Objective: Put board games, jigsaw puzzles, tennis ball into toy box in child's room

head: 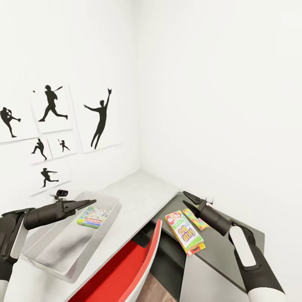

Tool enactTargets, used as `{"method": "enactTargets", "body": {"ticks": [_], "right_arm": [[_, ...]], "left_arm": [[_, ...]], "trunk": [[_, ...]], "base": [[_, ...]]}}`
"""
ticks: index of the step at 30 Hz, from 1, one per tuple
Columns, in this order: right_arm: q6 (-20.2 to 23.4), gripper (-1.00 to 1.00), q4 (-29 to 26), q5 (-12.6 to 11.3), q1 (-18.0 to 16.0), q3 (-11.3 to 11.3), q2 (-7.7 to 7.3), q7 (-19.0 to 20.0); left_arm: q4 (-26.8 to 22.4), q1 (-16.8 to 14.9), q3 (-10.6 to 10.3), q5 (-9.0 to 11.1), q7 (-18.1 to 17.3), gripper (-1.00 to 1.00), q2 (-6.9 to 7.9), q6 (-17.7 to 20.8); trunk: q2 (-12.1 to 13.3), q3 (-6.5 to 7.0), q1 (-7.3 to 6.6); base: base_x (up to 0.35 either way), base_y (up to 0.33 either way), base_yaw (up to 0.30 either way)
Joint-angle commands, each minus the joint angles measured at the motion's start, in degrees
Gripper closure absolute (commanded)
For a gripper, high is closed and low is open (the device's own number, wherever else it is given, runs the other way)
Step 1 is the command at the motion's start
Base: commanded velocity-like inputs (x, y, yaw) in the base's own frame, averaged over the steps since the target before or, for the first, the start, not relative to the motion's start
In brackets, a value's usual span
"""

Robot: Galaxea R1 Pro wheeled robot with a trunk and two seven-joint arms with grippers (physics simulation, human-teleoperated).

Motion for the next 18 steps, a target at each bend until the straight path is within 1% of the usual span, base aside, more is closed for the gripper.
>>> {"method": "enactTargets", "body": {"ticks": [1, 14, 18], "right_arm": [[0.32, -1.0, 0.04, -0.1, -0.03, -0.06, -0.05, 0.1], [0.32, -1.0, 0.04, -0.2, -0.03, -0.09, -0.17, 0.11], [0.32, -1.0, 0.04, -0.31, -0.03, -0.12, -0.19, 0.11]], "left_arm": [[-0.01, 0.0, 0.01, -0.06, -0.23, -1.0, 0.02, 0.61], [-0.01, 0.0, 0.0, -0.03, -0.23, -1.0, 0.02, 0.61], [-0.01, 0.0, -0.01, 0.0, -0.23, -1.0, 0.02, 0.61]], "trunk": [[-0.04, 0.05, 0.02], [-0.04, 0.93, 0.02], [-0.04, 1.21, 0.02]], "base": [[0.0, 0.0, -0.212], [0.0, 0.0, -0.213], [-0.058, 0.0, -0.213]]}}
